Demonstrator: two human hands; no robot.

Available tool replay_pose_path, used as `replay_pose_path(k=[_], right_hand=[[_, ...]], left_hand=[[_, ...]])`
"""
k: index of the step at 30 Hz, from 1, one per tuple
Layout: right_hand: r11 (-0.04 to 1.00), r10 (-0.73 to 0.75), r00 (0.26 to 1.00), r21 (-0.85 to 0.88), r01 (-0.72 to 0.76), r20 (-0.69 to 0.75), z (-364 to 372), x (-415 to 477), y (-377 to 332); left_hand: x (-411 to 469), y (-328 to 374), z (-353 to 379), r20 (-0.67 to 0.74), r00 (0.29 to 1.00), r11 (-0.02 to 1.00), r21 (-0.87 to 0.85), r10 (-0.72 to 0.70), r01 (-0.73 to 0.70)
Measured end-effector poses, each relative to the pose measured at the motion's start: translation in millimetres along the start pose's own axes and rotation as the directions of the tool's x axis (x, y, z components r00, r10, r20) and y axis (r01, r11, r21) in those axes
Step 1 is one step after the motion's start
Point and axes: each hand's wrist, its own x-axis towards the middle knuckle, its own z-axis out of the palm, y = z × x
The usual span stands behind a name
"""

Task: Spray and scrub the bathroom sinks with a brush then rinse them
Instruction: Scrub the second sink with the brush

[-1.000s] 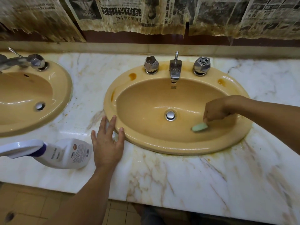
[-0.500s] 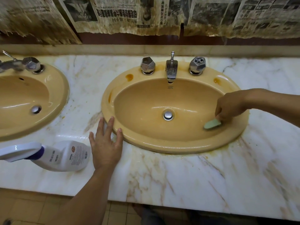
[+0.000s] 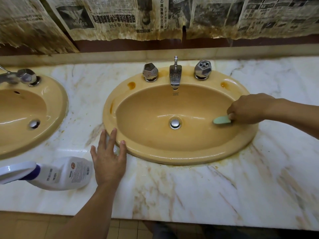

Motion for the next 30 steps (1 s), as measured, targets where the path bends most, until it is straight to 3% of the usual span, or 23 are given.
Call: replay_pose_path(k=[3,6,8,10,11,15,18,21,25,30], right_hand=[[0.998,-0.067,0.989,-0.006,0.068,0.134,-3.6,3.9,-9.7],[0.996,0.040,0.999,-0.081,-0.042,-0.027,-8.2,11.7,-12.7],[0.997,-0.068,0.994,0.045,0.065,0.080,-2.1,21.3,-19.9],[0.948,-0.199,0.959,0.287,0.136,0.201,7.7,28.6,-29.4],[0.929,-0.226,0.955,0.337,0.152,0.193,12.3,31.7,-34.2],[0.954,-0.141,0.988,0.258,0.151,-0.059,29.9,58.5,-53.9],[0.886,-0.253,0.967,0.396,0.241,-0.023,33.3,69.7,-69.2],[0.910,-0.156,0.975,0.360,0.204,-0.158,34.9,80.4,-76.2],[0.892,-0.186,0.975,0.395,0.218,-0.119,32.1,90.0,-81.8],[0.947,-0.026,0.962,0.303,0.110,-0.270,28.3,97.3,-71.7]], left_hand=[[0.9,-0.8,0.9,-0.005,1.000,1.000,0.003,0.002,-0.002],[1.3,-3.1,1.2,-0.006,1.000,1.000,0.023,0.007,-0.007],[2.9,-4.7,1.4,-0.010,1.000,1.000,0.029,0.010,-0.010],[3.5,-4.9,2.1,-0.016,1.000,0.999,0.030,0.016,-0.016],[3.2,-4.6,2.3,-0.020,1.000,0.999,0.032,0.022,-0.022],[0.8,-0.8,2.4,-0.017,1.000,1.000,0.022,0.000,0.000],[-0.1,0.8,1.8,-0.024,1.000,1.000,0.018,0.000,0.001],[-0.8,0.8,2.4,-0.028,1.000,1.000,0.009,0.008,-0.007],[0.4,0.0,2.7,-0.025,1.000,1.000,0.008,0.000,0.000],[0.8,-0.5,3.0,-0.031,0.999,1.000,0.011,0.014,-0.014]])
